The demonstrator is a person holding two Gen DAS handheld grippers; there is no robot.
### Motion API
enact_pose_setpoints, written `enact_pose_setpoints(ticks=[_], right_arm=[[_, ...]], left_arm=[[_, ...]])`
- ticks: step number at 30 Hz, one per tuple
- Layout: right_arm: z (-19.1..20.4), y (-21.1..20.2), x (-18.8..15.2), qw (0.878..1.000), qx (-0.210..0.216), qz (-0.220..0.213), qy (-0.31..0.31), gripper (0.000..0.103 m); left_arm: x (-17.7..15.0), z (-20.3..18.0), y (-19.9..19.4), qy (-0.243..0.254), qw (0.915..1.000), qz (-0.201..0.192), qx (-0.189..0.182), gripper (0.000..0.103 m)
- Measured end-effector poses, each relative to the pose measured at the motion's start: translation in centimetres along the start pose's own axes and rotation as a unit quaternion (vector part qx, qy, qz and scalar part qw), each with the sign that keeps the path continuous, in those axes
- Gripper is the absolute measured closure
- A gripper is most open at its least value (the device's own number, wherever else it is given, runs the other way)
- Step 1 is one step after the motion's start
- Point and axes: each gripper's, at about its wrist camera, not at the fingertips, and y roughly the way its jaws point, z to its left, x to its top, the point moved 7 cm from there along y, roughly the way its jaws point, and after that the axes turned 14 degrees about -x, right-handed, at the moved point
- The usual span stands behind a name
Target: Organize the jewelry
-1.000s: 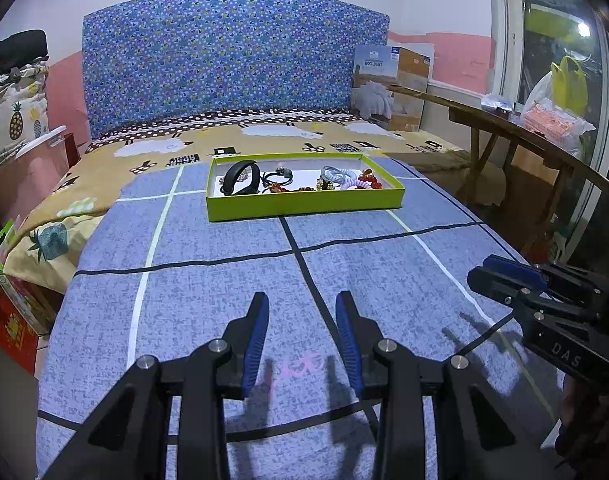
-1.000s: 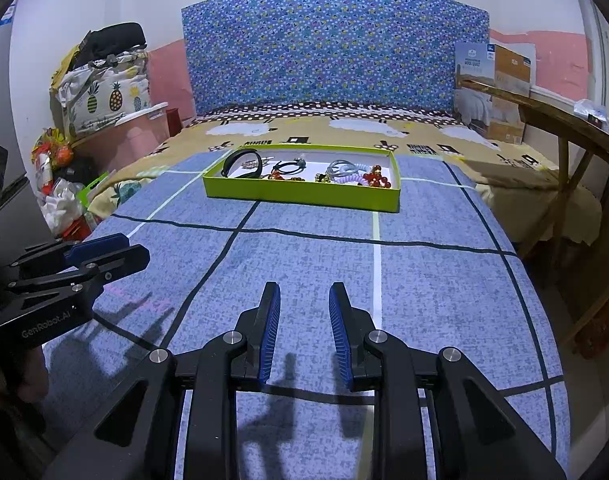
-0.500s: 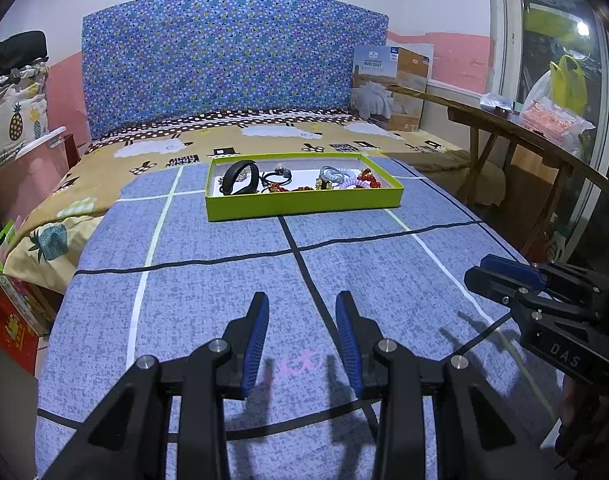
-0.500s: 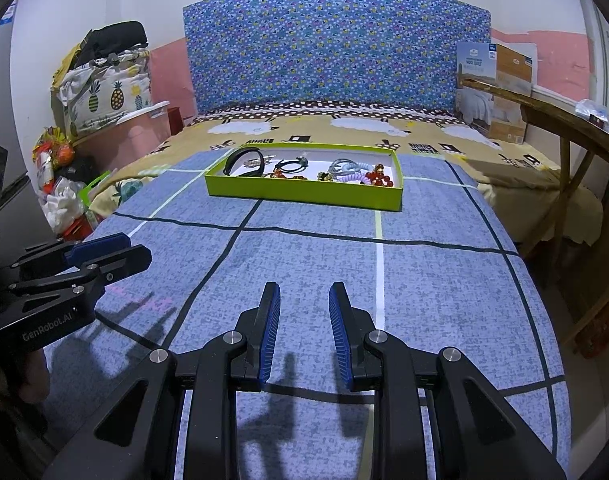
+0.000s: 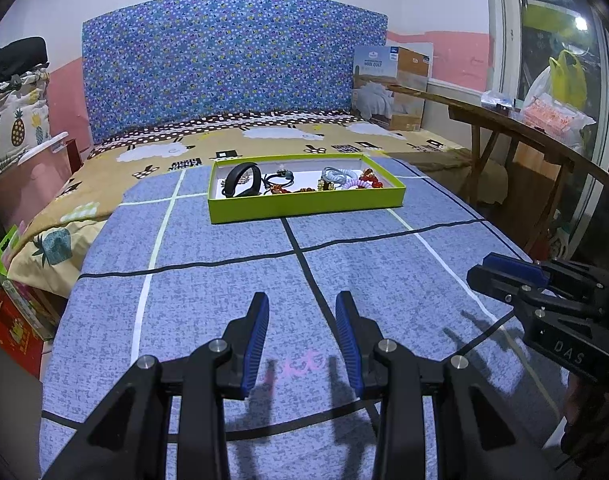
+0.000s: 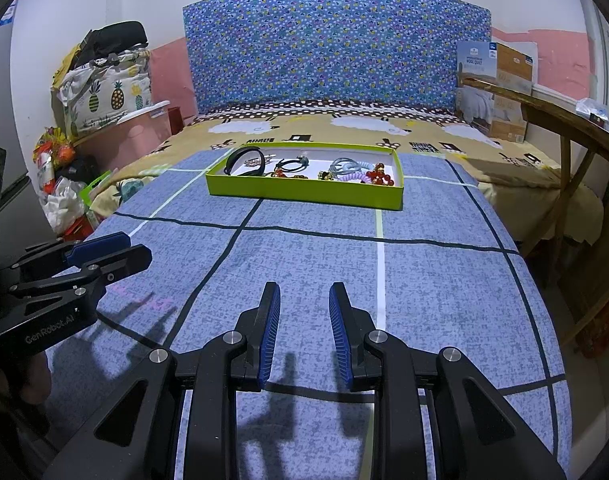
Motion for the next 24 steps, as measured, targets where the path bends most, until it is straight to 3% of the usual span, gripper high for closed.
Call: enact_pose_setpoints(ticks=[24], right_arm=[[-0.10, 0.02, -0.14, 1.000, -0.001, 0.001, -0.002, 0.077]], left_arm=[[-0.33, -0.07, 0.09, -0.006, 1.0000, -0.001, 0.005, 0.067]])
